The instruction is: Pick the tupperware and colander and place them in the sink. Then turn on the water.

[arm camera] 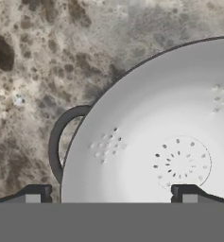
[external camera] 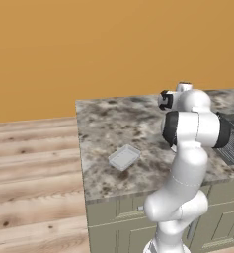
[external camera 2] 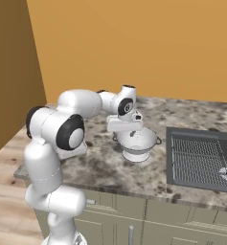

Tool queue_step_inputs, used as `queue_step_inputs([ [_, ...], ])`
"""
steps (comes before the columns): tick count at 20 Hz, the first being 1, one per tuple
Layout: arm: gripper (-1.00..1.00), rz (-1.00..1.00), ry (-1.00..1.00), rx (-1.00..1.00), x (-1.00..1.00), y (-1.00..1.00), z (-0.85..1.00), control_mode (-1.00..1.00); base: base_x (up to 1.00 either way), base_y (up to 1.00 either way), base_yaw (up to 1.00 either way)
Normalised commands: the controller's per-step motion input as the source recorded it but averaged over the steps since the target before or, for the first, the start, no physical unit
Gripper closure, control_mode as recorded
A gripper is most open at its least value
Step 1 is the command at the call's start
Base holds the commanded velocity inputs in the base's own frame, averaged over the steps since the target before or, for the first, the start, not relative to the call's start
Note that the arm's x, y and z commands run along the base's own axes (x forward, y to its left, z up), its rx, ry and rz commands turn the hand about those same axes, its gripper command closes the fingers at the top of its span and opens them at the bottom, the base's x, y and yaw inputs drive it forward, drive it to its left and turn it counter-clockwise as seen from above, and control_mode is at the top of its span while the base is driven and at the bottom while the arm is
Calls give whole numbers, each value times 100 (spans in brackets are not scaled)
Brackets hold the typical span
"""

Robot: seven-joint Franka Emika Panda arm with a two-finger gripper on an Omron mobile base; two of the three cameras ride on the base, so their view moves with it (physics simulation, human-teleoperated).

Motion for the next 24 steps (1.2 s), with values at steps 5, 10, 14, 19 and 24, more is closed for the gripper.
queue_step_inputs([
  [5, -100, 0, 0, 0, -2, 2, -10, -100, 0, 0, 0],
  [10, -100, 0, 1, 0, -14, 5, 0, -100, 0, 0, 0],
  [14, -100, 0, 0, 0, -23, 4, 0, -100, 0, 0, 0],
  [19, -100, 0, 0, 0, -23, 4, -1, -100, 0, 0, 0],
  [24, -100, 0, 0, 0, -22, 3, -7, -100, 0, 0, 0],
])
